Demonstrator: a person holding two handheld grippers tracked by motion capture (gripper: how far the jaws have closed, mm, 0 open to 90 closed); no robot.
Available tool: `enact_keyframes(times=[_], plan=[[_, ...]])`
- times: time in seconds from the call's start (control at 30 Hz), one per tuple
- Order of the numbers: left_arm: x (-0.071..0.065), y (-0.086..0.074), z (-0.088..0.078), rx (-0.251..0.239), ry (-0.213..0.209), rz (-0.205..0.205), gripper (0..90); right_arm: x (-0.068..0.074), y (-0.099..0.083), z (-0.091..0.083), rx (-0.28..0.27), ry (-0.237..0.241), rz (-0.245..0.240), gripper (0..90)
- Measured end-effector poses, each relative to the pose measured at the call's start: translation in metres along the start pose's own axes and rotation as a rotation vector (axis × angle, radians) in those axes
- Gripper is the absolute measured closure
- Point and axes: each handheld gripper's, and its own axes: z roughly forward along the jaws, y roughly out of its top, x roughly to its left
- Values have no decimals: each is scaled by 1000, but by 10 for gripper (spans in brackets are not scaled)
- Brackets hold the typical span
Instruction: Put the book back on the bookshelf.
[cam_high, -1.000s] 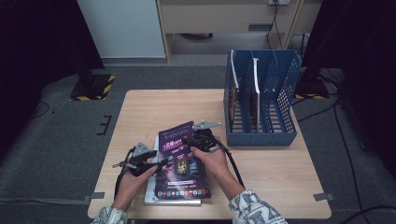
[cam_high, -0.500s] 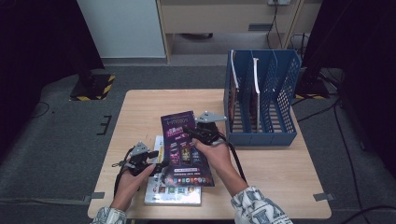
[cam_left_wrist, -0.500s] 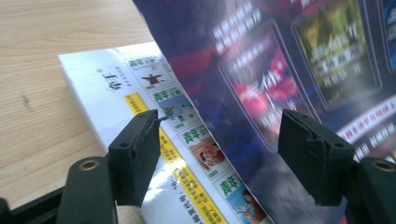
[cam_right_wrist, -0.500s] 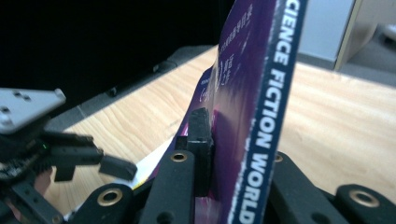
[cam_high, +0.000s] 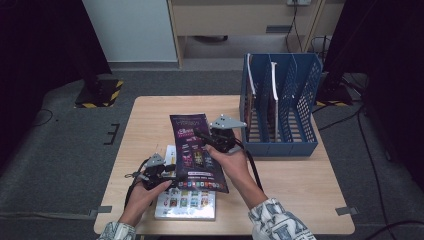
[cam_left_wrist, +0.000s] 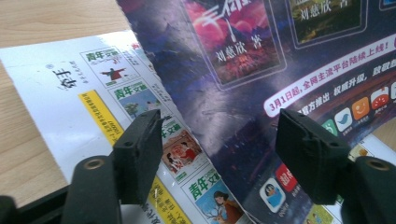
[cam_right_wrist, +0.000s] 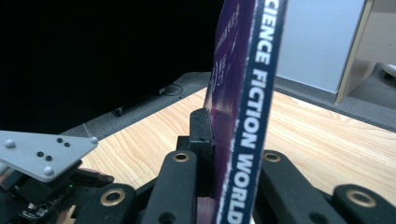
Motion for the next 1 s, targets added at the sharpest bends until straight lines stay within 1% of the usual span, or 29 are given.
enact_keyframes(times=[0.07,0.13,0.2,0.23,0.27,0.3,0.33,0.43,0.5,0.53,0.73,0.8,0.83,0.93,1.0], plan=[[0,0,1,6,-2,4,351,0,1,0,-4,5,0,835],[1,0,2,3,-17,-11,392,0,1,0,-8,9,-2,835],[2,0,2,3,-35,-16,437,1,1,0,-9,10,-2,836],[2,0,2,1,-37,-17,461,1,1,0,-11,11,-3,836],[2,0,2,2,-39,-24,471,1,2,-1,-10,12,-4,837],[2,0,1,0,-40,-31,504,2,3,-1,-9,18,-9,837],[4,0,0,-2,-43,-42,504,2,3,-1,-9,18,-9,837],[8,-1,-3,-18,-53,-80,600,3,3,-1,-14,21,-15,838],[10,-1,-4,-22,-53,-93,657,4,4,-1,-15,22,-17,838],[11,0,-3,-33,-64,-85,679,4,3,0,-14,22,-19,838],[9,4,-6,-17,-27,-49,755,3,3,0,-9,23,-29,837],[8,4,-8,-22,-16,-47,774,3,4,-1,-9,21,-34,835],[8,5,-10,-10,-3,-50,785,3,5,-2,-6,21,-40,836],[9,5,-13,-24,6,-65,810,3,7,-4,-6,24,-44,833],[10,5,-15,-35,19,-64,820,3,9,-5,1,24,-55,830]])
